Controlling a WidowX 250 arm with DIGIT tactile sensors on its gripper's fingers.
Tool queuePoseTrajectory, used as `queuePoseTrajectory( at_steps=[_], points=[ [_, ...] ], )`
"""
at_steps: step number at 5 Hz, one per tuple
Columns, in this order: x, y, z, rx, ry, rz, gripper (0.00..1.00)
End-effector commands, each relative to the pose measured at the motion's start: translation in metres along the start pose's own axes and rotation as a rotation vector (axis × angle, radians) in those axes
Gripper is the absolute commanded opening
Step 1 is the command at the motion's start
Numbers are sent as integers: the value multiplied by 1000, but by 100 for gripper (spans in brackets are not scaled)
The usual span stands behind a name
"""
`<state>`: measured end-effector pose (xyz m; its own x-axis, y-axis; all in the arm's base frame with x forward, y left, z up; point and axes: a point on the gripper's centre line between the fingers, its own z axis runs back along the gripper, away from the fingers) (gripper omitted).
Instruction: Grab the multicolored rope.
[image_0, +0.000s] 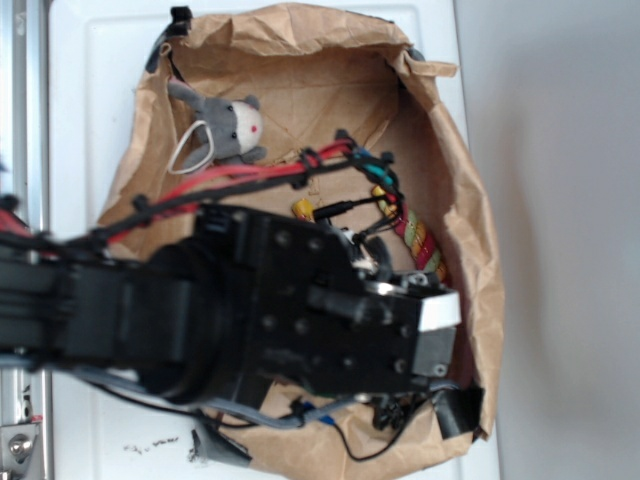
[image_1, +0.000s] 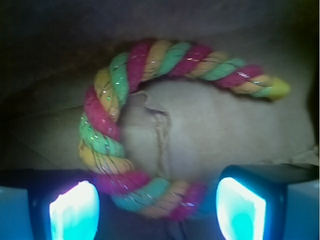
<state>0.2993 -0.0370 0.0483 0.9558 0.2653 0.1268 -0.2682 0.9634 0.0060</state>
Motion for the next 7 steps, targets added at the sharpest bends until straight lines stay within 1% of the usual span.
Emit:
queuePoseTrajectory(
  at_steps=[1,2,3,4,6,7],
  points=[
    [23,-13,6,-117,67,-34,100],
    [21,-14,-8,-62,42,-26,100],
    [25,-13,-16,-44,39,-9,100],
    [32,-10,-15,-52,38,19,0],
    [39,1,-5,-85,15,21,0],
    [38,11,14,-117,16,36,0]
  ],
)
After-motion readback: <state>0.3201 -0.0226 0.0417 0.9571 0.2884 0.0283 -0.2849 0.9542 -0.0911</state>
